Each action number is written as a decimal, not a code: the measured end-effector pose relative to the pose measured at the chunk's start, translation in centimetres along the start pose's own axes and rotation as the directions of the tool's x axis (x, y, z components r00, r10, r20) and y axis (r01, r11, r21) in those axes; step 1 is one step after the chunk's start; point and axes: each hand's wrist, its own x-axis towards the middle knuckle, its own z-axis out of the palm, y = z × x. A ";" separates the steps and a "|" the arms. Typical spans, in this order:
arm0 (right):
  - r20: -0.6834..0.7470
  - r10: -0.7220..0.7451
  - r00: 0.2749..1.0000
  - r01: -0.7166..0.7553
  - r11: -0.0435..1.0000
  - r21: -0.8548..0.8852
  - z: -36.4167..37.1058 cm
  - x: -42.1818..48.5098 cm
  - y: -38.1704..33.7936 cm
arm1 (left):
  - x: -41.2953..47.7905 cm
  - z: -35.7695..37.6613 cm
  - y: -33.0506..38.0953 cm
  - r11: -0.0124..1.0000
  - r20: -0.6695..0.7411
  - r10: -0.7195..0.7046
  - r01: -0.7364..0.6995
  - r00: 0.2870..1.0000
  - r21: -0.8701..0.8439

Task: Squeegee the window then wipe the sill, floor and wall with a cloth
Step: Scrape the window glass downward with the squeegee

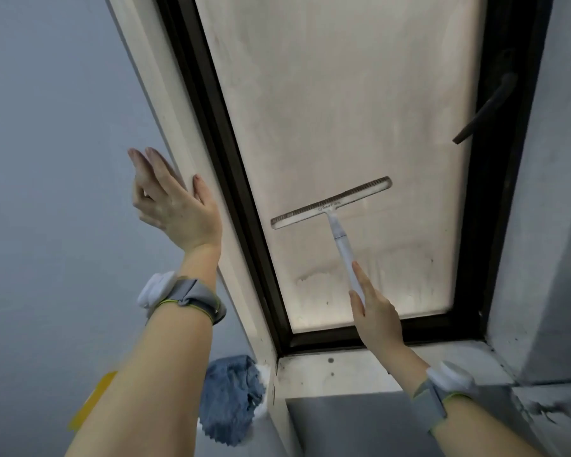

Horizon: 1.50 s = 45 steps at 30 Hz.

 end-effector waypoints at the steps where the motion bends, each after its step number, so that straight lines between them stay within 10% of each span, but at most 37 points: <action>1: 0.001 -0.007 1.000 0.007 1.000 -0.009 0.4 0.0 0.5 | 0.0 0.3 -0.2 1.000 -0.018 0.010 -0.010 1.000 0.017; 22: 0.211 0.334 0.918 -0.310 0.940 -0.142 6.5 -10.3 7.2 | 0.0 0.6 -0.2 0.995 -0.100 0.064 -0.056 0.993 0.079; 35: 0.002 0.205 0.979 -0.205 0.977 0.060 1.4 -4.8 4.7 | -0.1 0.3 -0.3 0.996 -0.056 0.036 -0.031 0.998 0.082; 45: 0.055 0.264 0.963 -0.258 0.961 -0.096 1.9 -6.2 7.6 | -0.2 0.4 -0.3 0.996 -0.067 0.032 -0.027 0.997 0.081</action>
